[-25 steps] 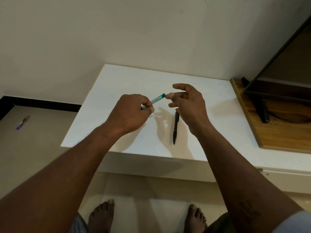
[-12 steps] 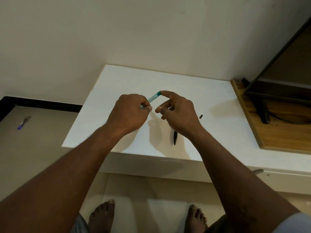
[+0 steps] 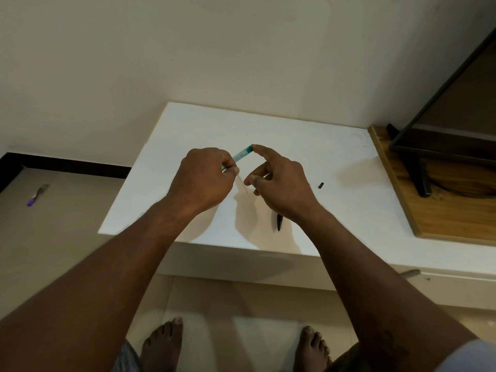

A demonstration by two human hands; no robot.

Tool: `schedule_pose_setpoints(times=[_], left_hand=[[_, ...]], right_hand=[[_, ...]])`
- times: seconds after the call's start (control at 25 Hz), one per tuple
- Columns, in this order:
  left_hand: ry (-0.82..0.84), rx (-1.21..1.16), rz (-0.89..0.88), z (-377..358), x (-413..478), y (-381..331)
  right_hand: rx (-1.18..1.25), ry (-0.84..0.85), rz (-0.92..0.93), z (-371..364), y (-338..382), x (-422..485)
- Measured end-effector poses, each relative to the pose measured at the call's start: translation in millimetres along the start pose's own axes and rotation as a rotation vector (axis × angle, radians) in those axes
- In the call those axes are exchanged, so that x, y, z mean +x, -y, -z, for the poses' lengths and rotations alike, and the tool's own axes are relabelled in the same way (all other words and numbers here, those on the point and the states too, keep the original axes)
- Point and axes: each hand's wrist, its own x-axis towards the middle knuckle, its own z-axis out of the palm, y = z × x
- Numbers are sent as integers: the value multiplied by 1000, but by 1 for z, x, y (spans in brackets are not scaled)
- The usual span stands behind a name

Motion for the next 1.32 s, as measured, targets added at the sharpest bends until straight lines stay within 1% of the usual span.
schedule_pose_setpoints(times=[0.12,0.24,0.32,0.4,0.48,0.52,0.6,0.68,0.84,0.96,1.08,1.24,1.32], left_hand=[[29,2,4,1,-1,-2],[104,-72,33,3,-2,-4],[196,-186,66,4,-3,-6],[268,-250,63,5,-5,-8],[299,-290,72,5,-5,-8],[311,-318,94,5,-5,-8],[325,-366,156,8,-2,-7],[311,-377,195,13,-1,-5],[297,-338,225,24,1,4],[285,-309,234,26,0,8],[286,-295,238,26,-1,7],[291,-288,243,27,-1,4],[290,-283,236,27,-1,1]], right_hand=[[22,-52,-9,3,1,3],[87,-117,-86,6,1,3],[250,-126,-184,9,1,4],[445,-91,-271,12,1,5],[557,-73,-312,13,2,7],[577,-102,-330,12,2,7],[544,-200,-358,10,0,10],[454,-248,-361,9,-4,12],[291,-170,-308,-1,-9,15],[219,-125,-262,-13,-7,17],[172,-120,-239,-20,-8,20],[23,-149,-189,-15,-10,22],[64,-151,-190,-8,-7,21]])
